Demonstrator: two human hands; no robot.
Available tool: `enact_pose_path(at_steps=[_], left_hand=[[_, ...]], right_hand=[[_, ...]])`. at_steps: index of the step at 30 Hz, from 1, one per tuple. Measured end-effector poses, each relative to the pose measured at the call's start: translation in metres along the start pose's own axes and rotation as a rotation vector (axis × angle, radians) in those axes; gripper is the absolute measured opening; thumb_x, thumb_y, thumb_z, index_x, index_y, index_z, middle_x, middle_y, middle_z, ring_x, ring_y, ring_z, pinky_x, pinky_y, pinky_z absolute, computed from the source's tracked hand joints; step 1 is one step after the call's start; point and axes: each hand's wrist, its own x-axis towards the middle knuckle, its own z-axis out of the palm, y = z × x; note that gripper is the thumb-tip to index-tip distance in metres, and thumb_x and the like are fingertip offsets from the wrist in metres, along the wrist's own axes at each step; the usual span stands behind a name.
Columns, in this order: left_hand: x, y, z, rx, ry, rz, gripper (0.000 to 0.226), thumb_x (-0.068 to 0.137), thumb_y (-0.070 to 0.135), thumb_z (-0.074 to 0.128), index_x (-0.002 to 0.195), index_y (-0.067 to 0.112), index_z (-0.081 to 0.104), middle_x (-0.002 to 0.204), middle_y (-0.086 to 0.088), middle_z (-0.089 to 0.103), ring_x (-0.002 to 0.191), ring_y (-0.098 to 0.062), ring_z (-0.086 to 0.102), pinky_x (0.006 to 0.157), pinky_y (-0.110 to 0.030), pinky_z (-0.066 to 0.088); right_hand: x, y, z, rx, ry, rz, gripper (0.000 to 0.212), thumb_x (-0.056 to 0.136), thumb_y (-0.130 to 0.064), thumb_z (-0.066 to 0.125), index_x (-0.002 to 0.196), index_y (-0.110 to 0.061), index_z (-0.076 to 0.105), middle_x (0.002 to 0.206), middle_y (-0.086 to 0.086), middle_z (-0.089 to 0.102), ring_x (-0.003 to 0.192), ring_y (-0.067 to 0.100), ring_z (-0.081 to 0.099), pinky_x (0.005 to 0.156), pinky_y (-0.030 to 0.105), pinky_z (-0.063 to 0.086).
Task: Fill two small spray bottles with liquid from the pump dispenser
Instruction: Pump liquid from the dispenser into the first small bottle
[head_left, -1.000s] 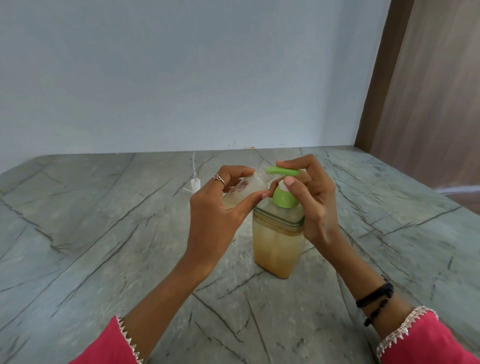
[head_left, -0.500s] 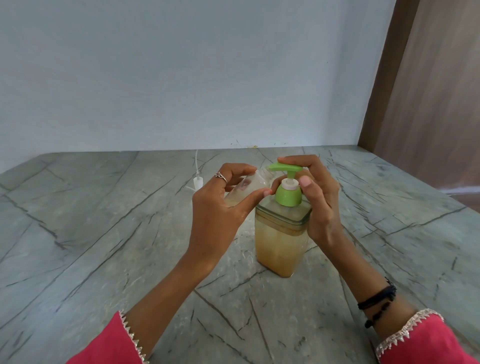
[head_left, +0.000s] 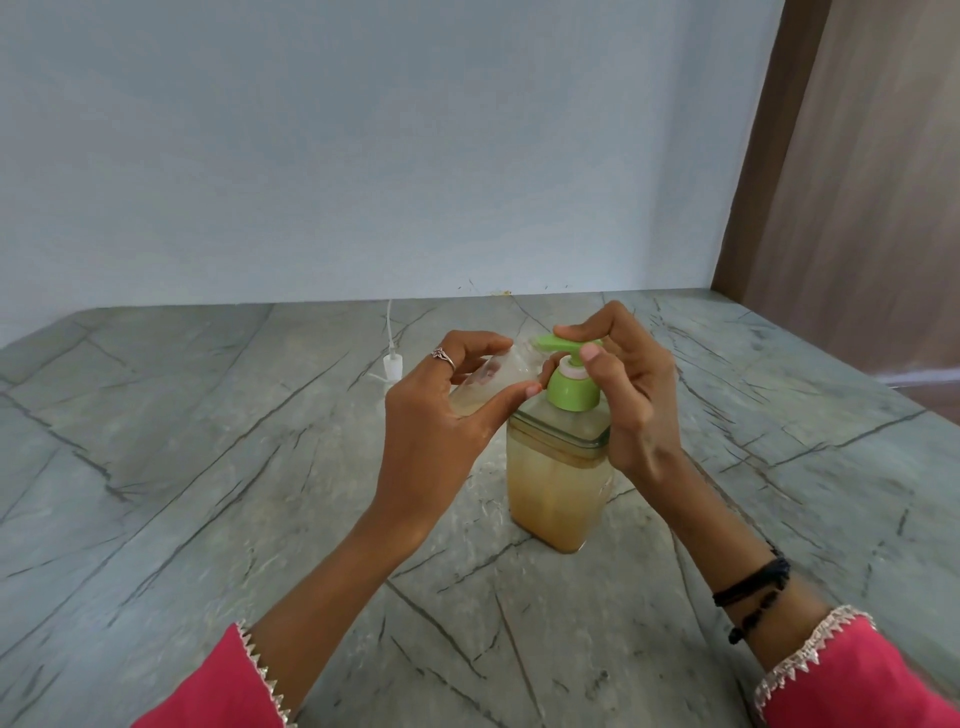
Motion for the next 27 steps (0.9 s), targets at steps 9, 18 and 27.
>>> enact_pose_path(at_steps=[9, 18, 27], left_hand=[[0.002, 0.002, -0.001, -0.01, 0.015, -0.002, 0.032, 0.069, 0.036, 0.068, 0.097, 0.023, 0.059, 0.092, 0.025, 0.059, 0.089, 0.017, 0.057, 0.076, -0.001, 0.042], [0.003, 0.002, -0.001, -0.033, 0.021, -0.024, 0.032, 0.071, 0.034, 0.069, 0.098, 0.019, 0.061, 0.092, 0.02, 0.062, 0.09, 0.01, 0.059, 0.075, -0.002, 0.043], [0.002, 0.001, -0.002, -0.006, 0.013, 0.003, 0.033, 0.069, 0.035, 0.07, 0.098, 0.022, 0.061, 0.093, 0.021, 0.062, 0.089, 0.011, 0.059, 0.076, -0.003, 0.044]], right_hand=[[-0.007, 0.006, -0.004, 0.025, -0.104, -0.016, 0.027, 0.09, -0.033, 0.047, 0.114, -0.026, 0.057, 0.08, 0.006, 0.069, 0.074, 0.032, 0.065, 0.068, 0.054, 0.051], [-0.005, 0.005, -0.007, -0.046, -0.184, 0.015, 0.035, 0.086, -0.029, 0.055, 0.12, -0.037, 0.053, 0.088, -0.004, 0.071, 0.083, 0.018, 0.067, 0.074, 0.038, 0.053], [0.005, -0.001, -0.002, 0.169, -0.119, 0.129, 0.034, 0.074, 0.006, 0.052, 0.083, -0.025, 0.063, 0.062, 0.013, 0.065, 0.061, 0.025, 0.063, 0.063, 0.031, 0.051]])
